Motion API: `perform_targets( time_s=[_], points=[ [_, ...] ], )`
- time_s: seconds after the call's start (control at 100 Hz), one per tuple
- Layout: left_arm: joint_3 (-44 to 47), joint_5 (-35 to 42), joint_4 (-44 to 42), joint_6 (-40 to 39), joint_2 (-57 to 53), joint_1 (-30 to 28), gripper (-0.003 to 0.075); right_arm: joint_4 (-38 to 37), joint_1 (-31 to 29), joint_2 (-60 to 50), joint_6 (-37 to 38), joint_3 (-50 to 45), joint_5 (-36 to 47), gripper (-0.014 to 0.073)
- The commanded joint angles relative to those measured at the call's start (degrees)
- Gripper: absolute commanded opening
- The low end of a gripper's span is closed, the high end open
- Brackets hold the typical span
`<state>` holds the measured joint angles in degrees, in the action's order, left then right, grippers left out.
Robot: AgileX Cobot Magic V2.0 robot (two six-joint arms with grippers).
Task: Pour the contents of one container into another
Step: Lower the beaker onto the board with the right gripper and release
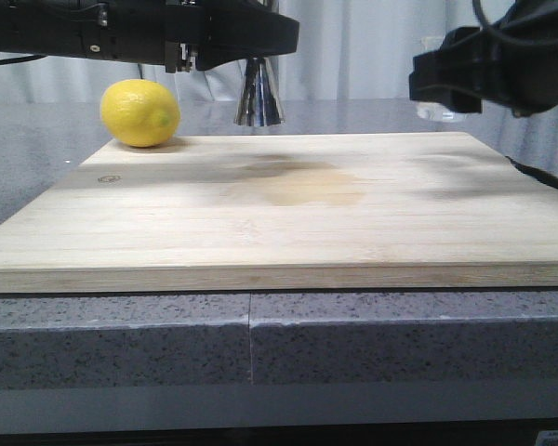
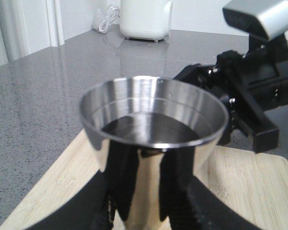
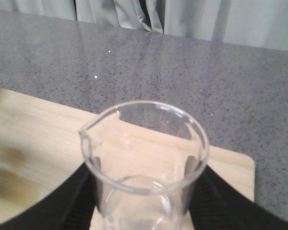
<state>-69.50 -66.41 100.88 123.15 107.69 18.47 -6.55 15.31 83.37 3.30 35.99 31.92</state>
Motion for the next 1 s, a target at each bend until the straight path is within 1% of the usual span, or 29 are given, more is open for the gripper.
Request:
perform_targets(
  time_s=[0.0,0.31,0.44,0.61,0.7,0.88,0.99],
  points=[
    [-1.79,-6.34,5.20,-0.27,-3.47,0.65,0.0206,0.83,-0.47,0.30,0.22,1.27,8.00,0.0304],
    [-1.79,-6.34,5.20,-0.27,-3.47,0.65,0.0206,2.00,-0.47,7.01,-0.01,1.27,15.81,0.0304],
    [-1.79,-6.34,5.20,-0.27,-3.47,0.65,0.0206,2.22,-0.47,9.00,-0.01,1.27,17.27,0.0304],
    [-1.79,-6.34,5.20,-0.27,-3.47,0.65,0.0206,2.51,-0.47,9.11,-0.01,1.27,17.15,0.0309],
    [-1.79,-6.34,5.20,-0.27,-3.47,0.65,0.0206,2.51,-0.47,9.11,-0.01,1.27,16.93,0.0359],
    [-1.79,-6.34,5.20,-0.27,-3.47,0.65,0.0206,2.51,-0.47,7.96,-0.01,1.27,16.63,0.0512],
    [-1.79,-6.34,5.20,-0.27,-3.47,0.65,0.0206,2.51,-0.34,4.51,-0.01,1.27,12.43,0.0575]
  ],
)
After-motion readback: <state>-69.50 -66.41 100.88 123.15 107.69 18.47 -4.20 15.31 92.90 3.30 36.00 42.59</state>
